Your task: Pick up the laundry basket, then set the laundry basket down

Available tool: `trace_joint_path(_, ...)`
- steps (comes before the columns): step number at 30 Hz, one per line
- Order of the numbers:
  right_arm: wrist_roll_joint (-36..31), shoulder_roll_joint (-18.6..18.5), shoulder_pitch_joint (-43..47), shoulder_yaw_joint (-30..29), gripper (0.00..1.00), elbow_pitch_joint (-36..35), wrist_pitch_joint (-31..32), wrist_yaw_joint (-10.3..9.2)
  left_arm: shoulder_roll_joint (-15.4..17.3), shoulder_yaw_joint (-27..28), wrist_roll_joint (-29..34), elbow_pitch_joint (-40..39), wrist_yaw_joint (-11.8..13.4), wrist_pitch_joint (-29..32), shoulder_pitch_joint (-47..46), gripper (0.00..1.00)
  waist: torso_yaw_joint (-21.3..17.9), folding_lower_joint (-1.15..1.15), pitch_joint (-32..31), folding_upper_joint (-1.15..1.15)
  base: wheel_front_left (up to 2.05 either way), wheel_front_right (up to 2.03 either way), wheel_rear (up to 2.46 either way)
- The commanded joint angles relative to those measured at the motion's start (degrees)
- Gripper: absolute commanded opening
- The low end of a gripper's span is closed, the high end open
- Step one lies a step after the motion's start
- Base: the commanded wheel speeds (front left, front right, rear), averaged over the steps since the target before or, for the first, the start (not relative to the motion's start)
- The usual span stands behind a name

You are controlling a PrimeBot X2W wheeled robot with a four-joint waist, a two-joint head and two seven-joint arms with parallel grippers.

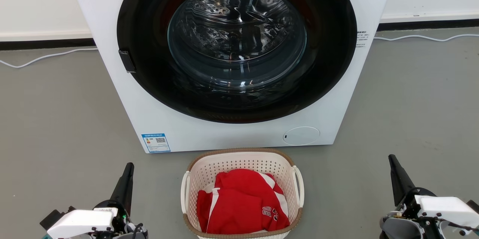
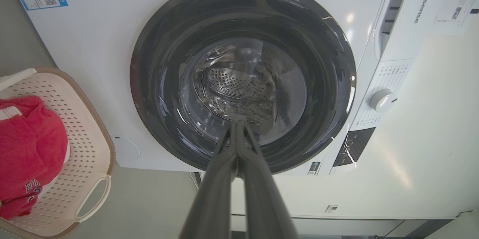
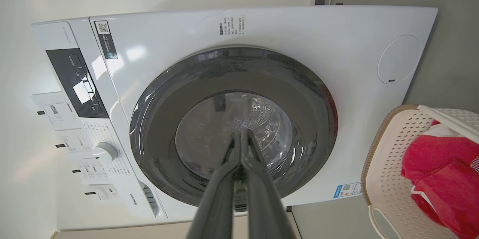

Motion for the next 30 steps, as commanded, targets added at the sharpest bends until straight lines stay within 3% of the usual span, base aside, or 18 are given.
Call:
trace_joint_path(1, 0.39, -0.18, -2.37, 1.0, 0.0, -1.61, 0.44, 0.42, 0.64, 1.68, -0.29, -1.65, -0.42, 0.34, -3.11, 0.0, 0.0, 0.0, 0.0, 0.0, 0.0, 0.0, 0.0)
trace_joint_path(29, 0.39, -0.18, -2.37, 1.0, 0.0, -1.61, 0.44, 0.42, 0.64, 1.68, -0.29, -1.65, -0.42, 0.34, -3.11, 0.0, 0.0, 0.0, 0.0, 0.0, 0.0, 0.0, 0.0)
trace_joint_path(30, 0.0, 0.0, 0.0, 0.0, 1.0, 0.0, 0.0, 0.0, 0.0, 0.0, 0.0, 0.0, 0.0, 0.0, 0.0, 1.0, 0.0, 0.0, 0.0, 0.0, 0.0, 0.0, 0.0)
